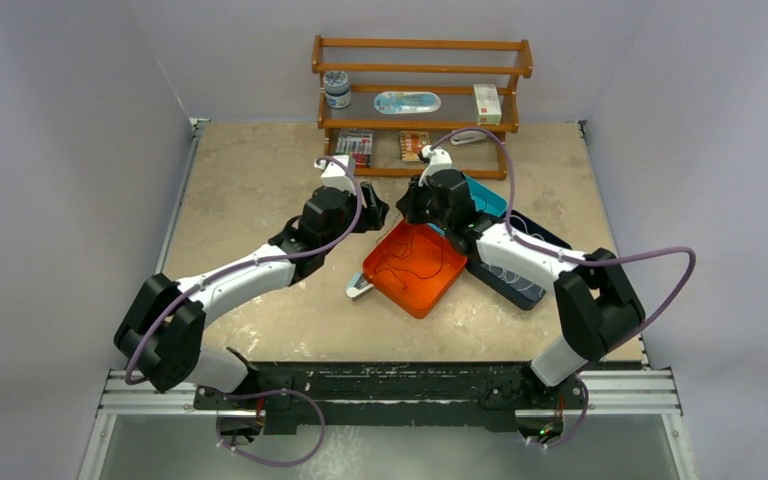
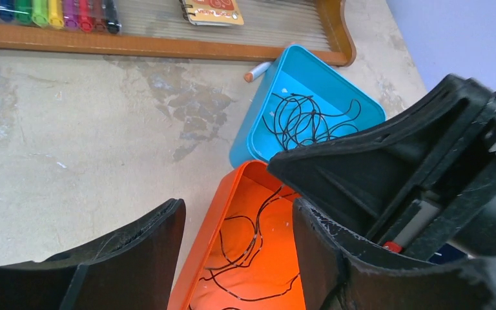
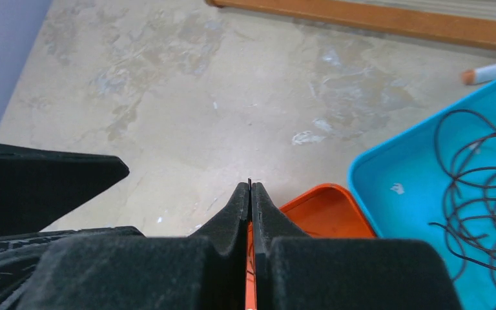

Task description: Untangle the cables

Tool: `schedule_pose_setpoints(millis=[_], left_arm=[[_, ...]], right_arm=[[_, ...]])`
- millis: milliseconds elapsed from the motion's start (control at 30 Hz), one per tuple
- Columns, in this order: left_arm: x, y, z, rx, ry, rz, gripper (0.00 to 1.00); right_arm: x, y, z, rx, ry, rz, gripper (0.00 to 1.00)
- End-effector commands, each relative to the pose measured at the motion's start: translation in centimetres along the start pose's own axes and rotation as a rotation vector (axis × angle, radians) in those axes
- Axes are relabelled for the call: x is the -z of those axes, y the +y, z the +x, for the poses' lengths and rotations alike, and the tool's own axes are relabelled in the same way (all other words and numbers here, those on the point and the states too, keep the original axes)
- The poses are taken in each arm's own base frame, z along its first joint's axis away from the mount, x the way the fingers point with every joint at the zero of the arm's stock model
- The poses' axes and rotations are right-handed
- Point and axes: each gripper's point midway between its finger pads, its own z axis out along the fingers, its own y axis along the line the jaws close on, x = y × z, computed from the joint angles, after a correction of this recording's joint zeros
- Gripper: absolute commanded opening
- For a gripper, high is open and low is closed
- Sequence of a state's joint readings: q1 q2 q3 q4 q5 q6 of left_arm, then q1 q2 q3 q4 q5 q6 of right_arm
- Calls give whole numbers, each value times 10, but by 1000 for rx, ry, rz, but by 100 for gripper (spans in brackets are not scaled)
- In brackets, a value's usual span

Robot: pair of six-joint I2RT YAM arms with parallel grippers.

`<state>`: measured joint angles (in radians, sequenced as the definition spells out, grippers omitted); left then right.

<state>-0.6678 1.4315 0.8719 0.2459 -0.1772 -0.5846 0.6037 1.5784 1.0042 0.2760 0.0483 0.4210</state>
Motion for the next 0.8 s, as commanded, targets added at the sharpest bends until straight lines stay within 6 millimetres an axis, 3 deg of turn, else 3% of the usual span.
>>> schedule_pose_setpoints(millis=[0, 167, 433, 600, 767], left_arm=[[11, 1, -23, -4, -71, -16, 61], [13, 3, -22, -6, -70, -22, 60], [9, 2, -16, -9, -52, -13, 60], [6, 5, -9, -9, -37, -16, 60], [7, 7, -9, -11, -34, -31, 60]], right_arm=[[-2, 33, -20, -51, -53, -153, 0], [5, 18, -3, -61, -14, -90, 0], [29, -28, 37, 8, 116, 107, 0], [23, -53, 77, 67, 237, 190, 0], [10, -66, 93, 73, 257, 235, 0]])
